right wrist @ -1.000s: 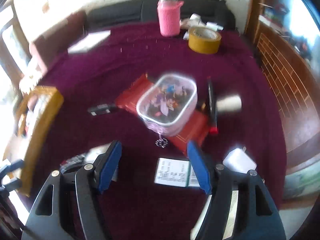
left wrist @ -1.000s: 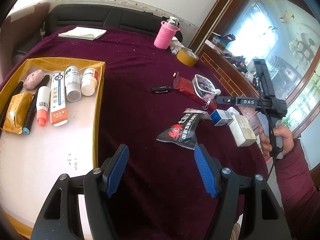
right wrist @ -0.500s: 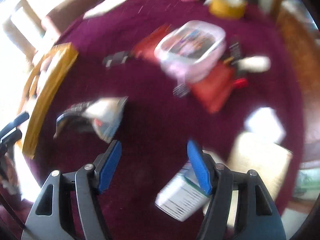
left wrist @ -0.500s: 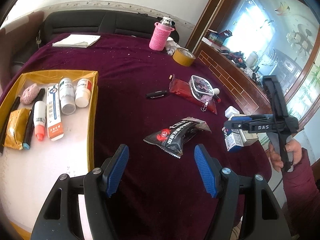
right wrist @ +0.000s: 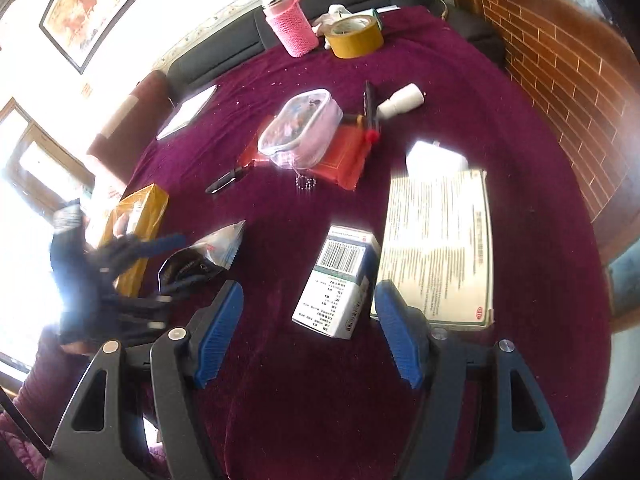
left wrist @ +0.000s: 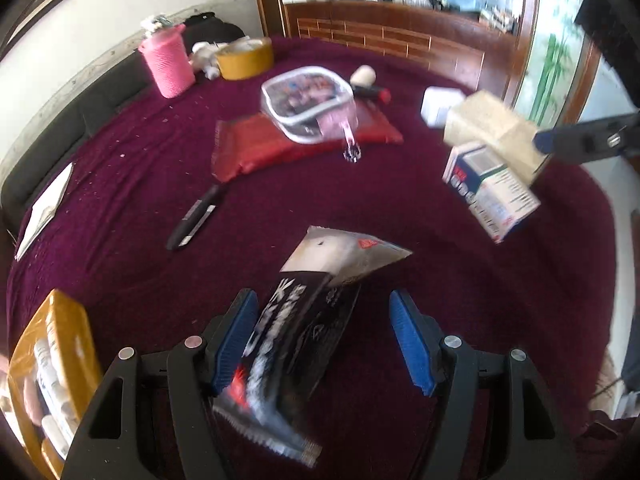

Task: Organize objects
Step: 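Grasp the black snack packet with the left gripper while the right grasps the white barcode box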

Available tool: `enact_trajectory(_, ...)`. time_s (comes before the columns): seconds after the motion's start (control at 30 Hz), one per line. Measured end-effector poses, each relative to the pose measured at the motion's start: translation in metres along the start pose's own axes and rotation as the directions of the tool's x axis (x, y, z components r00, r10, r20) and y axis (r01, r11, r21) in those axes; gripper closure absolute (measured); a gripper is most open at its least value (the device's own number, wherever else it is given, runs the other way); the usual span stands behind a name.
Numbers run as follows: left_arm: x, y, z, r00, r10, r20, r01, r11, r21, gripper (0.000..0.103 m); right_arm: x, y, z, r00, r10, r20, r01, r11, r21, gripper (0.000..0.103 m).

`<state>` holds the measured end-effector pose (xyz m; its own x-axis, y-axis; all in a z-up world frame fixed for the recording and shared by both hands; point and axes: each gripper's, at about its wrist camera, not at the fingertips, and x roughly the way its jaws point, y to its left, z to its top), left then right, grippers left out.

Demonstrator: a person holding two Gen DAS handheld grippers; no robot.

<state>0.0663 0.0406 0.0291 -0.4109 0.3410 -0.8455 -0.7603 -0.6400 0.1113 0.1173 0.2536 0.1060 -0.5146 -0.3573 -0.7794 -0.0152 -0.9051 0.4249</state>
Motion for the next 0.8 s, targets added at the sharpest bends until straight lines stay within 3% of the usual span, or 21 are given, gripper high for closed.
enact_trajectory(0.03,0.009,-0.005,0.0,0.999,0.048,-0.017,-0.048,0.999,0.017,0.039,0.0,-0.001,-0.003,1.0,0.009,-0.006,-0.009,1.0,0.009,0.035)
enact_trajectory(0.07,0.009,-0.006,-0.001,0.998,0.061,0.027,-0.061,0.998,0.001,0.039,0.001,-0.002,-0.004,1.0,0.015,-0.01,-0.015,1.0,0.019,0.035)
enact_trajectory(0.13,0.011,-0.002,-0.001,0.999,0.041,0.004,-0.041,0.997,-0.063,0.043,0.005,-0.001,-0.004,1.0,0.013,-0.019,-0.012,0.999,0.034,0.035)
enact_trajectory(0.2,0.007,0.007,-0.004,0.999,-0.037,-0.012,0.035,0.99,-0.137,0.078,0.015,0.002,-0.003,0.999,0.004,-0.04,-0.002,0.999,0.046,0.035)
enact_trajectory(0.27,-0.005,0.015,-0.01,0.998,-0.061,0.011,0.062,0.98,-0.187,0.078,0.023,0.006,-0.004,0.998,-0.017,-0.056,0.019,0.999,0.049,0.035)
enact_trajectory(0.33,-0.019,0.023,-0.018,0.992,-0.113,0.056,0.123,0.962,-0.244,0.078,0.028,0.011,-0.005,0.993,-0.109,-0.049,0.111,0.993,0.033,0.035)
enact_trajectory(0.43,-0.039,0.028,-0.028,0.986,-0.124,0.115,0.152,0.947,-0.283,0.078,0.038,0.019,-0.006,0.973,-0.23,-0.024,0.23,0.973,0.0,0.035)
enact_trajectory(0.57,-0.063,0.036,-0.042,0.974,-0.138,0.18,0.194,0.919,-0.344,0.078,0.054,0.037,-0.006,0.924,-0.382,0.005,0.381,0.922,-0.068,0.037)
enact_trajectory(0.6,-0.069,0.037,-0.047,0.971,-0.134,0.198,0.197,0.916,-0.349,0.078,0.057,0.04,-0.007,0.912,-0.409,0.012,0.409,0.909,-0.083,0.044)
enact_trajectory(0.7,-0.083,0.041,-0.056,0.965,-0.12,0.232,0.202,0.906,-0.372,0.078,0.069,0.038,-0.012,0.925,-0.379,-0.041,0.375,0.924,-0.079,0.069)
enact_trajectory(0.8,-0.093,0.045,-0.067,0.962,-0.1,0.253,0.197,0.897,-0.396,0.078,0.069,0.027,-0.014,0.94,-0.34,-0.04,0.339,0.94,-0.028,0.071)
